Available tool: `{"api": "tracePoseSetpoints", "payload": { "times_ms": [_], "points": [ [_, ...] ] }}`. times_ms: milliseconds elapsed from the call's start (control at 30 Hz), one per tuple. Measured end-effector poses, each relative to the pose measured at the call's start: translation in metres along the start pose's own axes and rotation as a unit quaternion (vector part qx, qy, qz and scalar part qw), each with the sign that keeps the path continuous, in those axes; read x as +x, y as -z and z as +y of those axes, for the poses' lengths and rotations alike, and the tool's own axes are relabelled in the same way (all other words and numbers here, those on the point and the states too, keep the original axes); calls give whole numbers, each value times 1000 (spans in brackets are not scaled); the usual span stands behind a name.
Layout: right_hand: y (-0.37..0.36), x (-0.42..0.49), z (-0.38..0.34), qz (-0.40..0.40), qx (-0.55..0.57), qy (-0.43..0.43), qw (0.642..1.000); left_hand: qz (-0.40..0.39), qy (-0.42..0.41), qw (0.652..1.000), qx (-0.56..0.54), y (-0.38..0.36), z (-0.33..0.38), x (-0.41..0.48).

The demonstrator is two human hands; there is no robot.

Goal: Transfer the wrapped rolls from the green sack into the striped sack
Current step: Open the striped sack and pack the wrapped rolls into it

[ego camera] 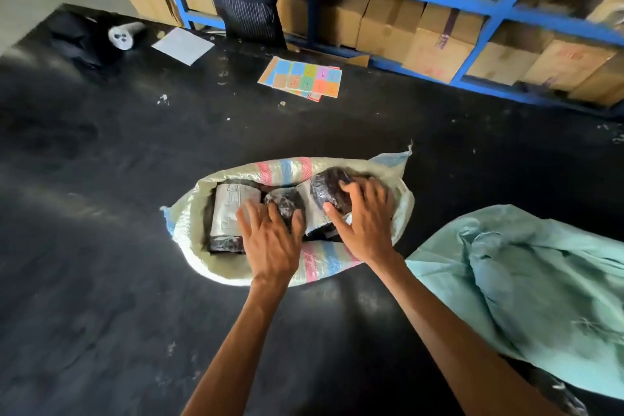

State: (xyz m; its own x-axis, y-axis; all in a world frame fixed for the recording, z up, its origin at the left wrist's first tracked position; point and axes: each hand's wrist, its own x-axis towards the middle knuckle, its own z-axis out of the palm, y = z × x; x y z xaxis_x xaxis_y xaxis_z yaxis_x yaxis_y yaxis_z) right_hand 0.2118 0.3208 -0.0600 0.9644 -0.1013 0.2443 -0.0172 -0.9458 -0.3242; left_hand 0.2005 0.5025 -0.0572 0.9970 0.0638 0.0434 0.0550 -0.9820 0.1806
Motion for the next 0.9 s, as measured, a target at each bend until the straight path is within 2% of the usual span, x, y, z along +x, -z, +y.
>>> {"api": "tracePoseSetpoints", "payload": {
  "times_ms": [167,267,333,400,500,600,733,833,900],
  "points": [
    [-2,0,3,-16,37,1,999,22,-7,1000,-18,-6,-8,-3],
    [-2,-6,5,-37,33,18,999,23,6,998,-66,-1,-9,-5],
    [5,-9,9,-55,71,30,995,30,17,991,-130,6,-9,-7],
    [22,-17,16,-49,130,20,990,88,1,973,-214,20,-1,-16],
    [54,-36,38,18,159,0,987,163,-62,941,-289,44,24,-36],
    [101,-84,88,75,151,-65,984,89,-114,923,-356,50,71,-77],
    [156,-186,165,90,123,-265,952,-146,-129,903,-382,22,140,-154],
    [181,-267,220,71,87,-425,898,-310,-75,887,-335,-8,195,-218],
    [183,-306,247,36,89,-527,845,-363,-41,883,-294,-31,221,-248]
  ]
}}
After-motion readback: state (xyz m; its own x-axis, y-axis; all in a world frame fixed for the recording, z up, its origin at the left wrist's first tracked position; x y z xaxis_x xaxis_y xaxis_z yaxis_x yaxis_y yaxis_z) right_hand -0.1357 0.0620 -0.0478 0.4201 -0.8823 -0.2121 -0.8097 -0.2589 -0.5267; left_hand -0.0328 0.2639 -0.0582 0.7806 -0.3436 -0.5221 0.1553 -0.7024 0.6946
